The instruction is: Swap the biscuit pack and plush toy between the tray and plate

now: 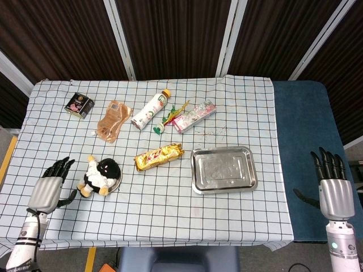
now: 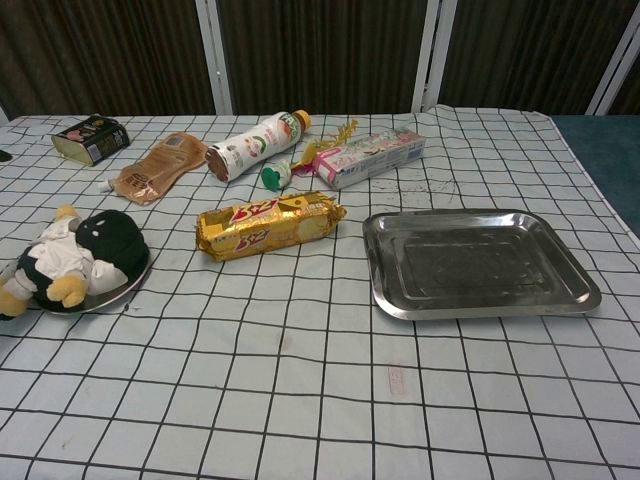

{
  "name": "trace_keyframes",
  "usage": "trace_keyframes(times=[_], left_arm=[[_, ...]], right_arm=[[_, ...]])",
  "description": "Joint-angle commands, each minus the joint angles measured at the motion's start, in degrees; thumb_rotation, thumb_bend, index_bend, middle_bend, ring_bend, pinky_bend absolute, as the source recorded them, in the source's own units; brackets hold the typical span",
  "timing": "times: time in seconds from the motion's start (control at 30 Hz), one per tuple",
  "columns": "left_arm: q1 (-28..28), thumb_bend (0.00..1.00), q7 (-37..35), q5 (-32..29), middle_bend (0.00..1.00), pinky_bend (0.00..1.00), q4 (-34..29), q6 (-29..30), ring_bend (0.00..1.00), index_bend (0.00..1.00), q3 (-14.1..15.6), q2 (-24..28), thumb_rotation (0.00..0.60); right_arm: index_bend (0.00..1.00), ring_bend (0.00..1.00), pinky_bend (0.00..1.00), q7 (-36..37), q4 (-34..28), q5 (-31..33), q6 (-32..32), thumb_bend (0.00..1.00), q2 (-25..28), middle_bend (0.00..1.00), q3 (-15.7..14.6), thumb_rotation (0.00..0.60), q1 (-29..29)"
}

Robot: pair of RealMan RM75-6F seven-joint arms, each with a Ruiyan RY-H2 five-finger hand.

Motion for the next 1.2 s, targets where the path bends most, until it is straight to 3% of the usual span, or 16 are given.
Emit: trace_keyframes(times=[0.03,0.2,0.5,0.93,1.2], left_arm=[[-2.2,0.37,1.8,-1.9,0.0,0.13,-0.1,-2.1,0.0,0.0,-0.7,-2.4,0.6],[-6.1,0.37,2.8,-3.4,0.0,0.12,2.6,-5.6,0.0,0.0,-1.3,-8.5,0.6],[-8.9,0.37,4.3,-7.7,0.0,0.12,5.8,-8.9,0.0,0.0,-0.2,-13.2,0.6],[-10.5,0.37,4.3,-13.2,0.0,0.12,12.1,-10.0,0.0,0.0,-0.2,-14.4,0.6],[-11.1,0.38,4.8,-13.3,0.0,0.12,22.8,-7.4,0.0,0.0,-0.6,-19.0,0.6]], right_arm=[[0.0,0.0,0.0,1.5,-0.2,-1.9,1.8,0.05,0.4,0.0,0.2,0.6,-1.3],[0.0,0.0,0.0,4.5,-0.4,-5.3,4.6,0.05,1.1,0.0,0.2,0.6,-2.9],[0.0,0.0,0.0,6.7,0.0,-6.9,4.0,0.05,1.6,0.0,1.2,0.6,-3.8],[0.0,0.0,0.0,7.7,0.1,-8.8,2.0,0.05,1.7,0.0,1.6,0.6,-4.2],[0.0,0.0,0.0,9.1,-0.4,-9.7,0.3,0.05,2.4,0.0,1.3,0.6,-4.2]])
